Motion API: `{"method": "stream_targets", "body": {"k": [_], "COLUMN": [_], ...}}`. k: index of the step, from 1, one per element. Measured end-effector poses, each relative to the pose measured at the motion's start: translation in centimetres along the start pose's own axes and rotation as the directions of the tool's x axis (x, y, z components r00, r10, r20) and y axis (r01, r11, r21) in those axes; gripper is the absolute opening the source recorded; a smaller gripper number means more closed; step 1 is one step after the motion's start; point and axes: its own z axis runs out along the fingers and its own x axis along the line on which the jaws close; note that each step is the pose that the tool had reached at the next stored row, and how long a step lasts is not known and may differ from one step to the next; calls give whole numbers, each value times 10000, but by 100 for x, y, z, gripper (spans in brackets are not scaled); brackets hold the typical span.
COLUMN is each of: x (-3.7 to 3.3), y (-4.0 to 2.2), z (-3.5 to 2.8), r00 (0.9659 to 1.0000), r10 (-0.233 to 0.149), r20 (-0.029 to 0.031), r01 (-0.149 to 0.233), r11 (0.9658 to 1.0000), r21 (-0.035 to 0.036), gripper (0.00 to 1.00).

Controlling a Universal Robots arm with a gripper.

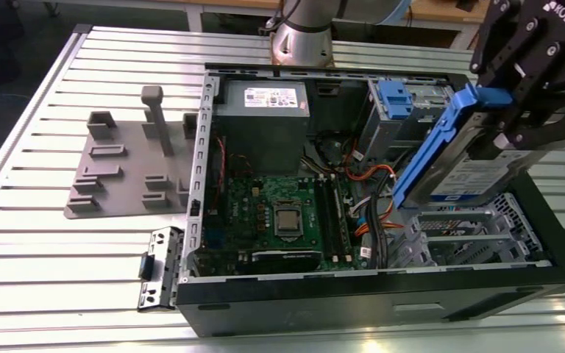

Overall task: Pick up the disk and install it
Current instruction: 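Pick up the disk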

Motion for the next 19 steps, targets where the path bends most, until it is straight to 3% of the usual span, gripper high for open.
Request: {"method": "stream_targets", "body": {"k": [12,15,19], "x": [11,25,90], "y": [-338,-395,-420], "z": [9,15,30], "r00": [10000,10000,10000], "r10": [19,29,60], "r20": [0,0,0], "r01": [-19,-29,-60], "r11": [10000,10000,10000], "r21": [-14,-15,-14], "gripper": [36,36,36]}}
